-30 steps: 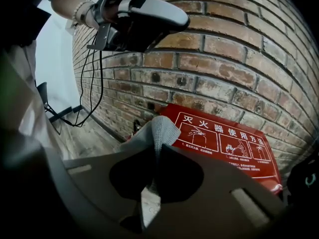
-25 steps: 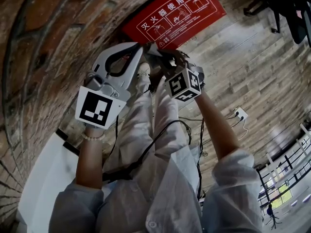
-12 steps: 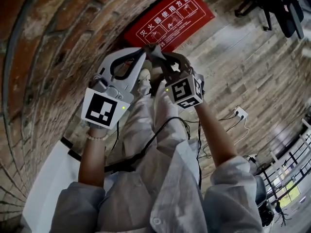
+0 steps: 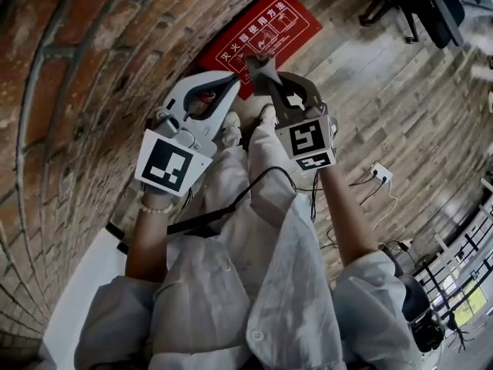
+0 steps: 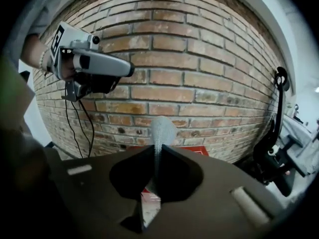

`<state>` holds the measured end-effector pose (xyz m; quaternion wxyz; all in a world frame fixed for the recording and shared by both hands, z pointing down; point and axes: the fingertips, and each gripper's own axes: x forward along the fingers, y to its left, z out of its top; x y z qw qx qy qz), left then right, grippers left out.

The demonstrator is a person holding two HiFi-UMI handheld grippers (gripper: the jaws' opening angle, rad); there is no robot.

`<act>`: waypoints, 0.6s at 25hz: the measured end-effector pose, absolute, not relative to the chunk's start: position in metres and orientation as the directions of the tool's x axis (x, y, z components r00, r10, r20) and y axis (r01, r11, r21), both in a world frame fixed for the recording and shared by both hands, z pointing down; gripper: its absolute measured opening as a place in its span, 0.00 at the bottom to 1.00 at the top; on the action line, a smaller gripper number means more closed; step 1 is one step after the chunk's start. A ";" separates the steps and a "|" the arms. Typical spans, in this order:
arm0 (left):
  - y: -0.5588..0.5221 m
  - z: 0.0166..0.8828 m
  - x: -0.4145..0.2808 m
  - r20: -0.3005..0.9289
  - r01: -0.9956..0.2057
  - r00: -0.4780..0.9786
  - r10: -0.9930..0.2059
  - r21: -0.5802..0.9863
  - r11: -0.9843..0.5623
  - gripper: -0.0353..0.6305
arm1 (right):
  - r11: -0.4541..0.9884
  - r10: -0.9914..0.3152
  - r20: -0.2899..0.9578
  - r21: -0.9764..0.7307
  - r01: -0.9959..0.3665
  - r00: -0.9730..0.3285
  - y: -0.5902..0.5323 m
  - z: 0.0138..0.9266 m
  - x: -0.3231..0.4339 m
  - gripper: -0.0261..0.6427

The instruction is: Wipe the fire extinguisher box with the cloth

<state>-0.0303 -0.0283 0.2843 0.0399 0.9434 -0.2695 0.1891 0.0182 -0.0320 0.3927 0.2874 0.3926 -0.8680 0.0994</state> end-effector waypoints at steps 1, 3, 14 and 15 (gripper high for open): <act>-0.028 0.276 -0.030 0.374 -0.525 0.785 -0.494 -0.024 -0.851 0.05 | 0.664 -0.634 0.569 0.056 -0.745 -0.523 -0.033 0.381 0.020 0.08; -0.029 0.260 -0.031 0.369 -0.524 0.785 -0.498 -0.034 -0.851 0.05 | 0.652 -0.655 0.552 0.067 -0.756 -0.516 -0.036 0.359 0.023 0.08; -0.024 0.193 -0.022 0.339 -0.458 0.814 -0.472 -0.126 -0.880 0.05 | 0.550 -0.770 0.444 0.096 -0.830 -0.458 -0.035 0.261 0.042 0.08; -0.023 0.190 -0.021 0.333 -0.457 0.816 -0.472 -0.130 -0.880 0.05 | 0.545 -0.775 0.437 0.097 -0.833 -0.456 -0.034 0.255 0.043 0.08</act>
